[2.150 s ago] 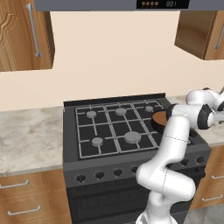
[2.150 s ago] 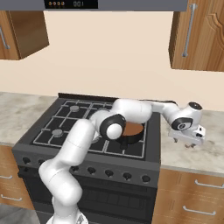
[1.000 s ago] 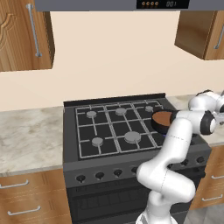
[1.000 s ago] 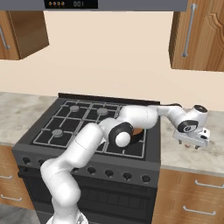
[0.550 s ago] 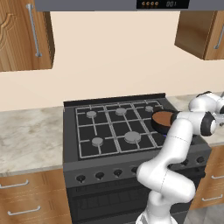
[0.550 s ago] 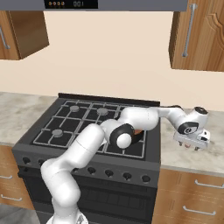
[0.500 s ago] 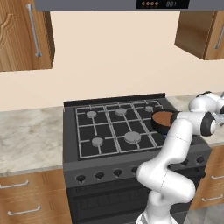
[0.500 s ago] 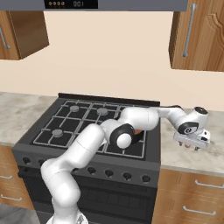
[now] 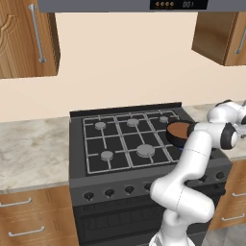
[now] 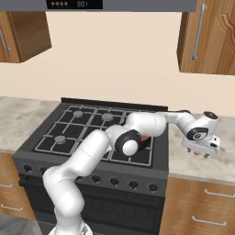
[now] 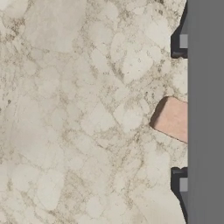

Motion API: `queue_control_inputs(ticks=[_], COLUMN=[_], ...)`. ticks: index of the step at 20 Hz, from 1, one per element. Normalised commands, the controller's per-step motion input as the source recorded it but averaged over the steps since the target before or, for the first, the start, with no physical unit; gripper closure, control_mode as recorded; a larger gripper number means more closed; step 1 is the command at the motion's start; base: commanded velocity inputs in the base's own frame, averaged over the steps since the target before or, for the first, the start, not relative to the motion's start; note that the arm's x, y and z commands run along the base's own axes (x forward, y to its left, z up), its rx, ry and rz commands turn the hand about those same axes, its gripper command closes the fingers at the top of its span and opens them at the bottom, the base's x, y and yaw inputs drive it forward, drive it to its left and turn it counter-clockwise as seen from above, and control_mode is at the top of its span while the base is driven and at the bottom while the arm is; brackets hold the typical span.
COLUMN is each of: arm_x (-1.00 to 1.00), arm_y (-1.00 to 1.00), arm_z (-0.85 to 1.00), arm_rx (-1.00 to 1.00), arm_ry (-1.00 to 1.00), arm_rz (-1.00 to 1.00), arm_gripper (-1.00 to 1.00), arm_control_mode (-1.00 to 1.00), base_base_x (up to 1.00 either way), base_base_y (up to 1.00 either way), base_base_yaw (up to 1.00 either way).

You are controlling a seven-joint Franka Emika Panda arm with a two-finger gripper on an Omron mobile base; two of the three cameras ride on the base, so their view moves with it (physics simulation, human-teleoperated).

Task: Pick up the sugar cube(s) and place them in the saucepan with hot chocolate.

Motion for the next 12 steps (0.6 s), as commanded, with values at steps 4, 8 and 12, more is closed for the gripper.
queue_control_inputs(ticks=[4,8,12], arm_x=[0.02,0.15,0.10], arm_y=[0.16,0.00,0.00], arm_z=[-0.01,-0.24,-0.40], arm_rx=[0.00,0.00,0.00], arm_ry=[0.00,0.00,0.00], arm_rz=[0.00,0.00,0.00], arm_gripper=[-1.00,-1.00,-1.00], arm_control_mode=[-1.00,-1.00,-1.00], base_base_x=[0.00,0.00,0.00], base_base_y=[0.00,0.00,0.00], base_base_yaw=[0.00,0.00,0.00])
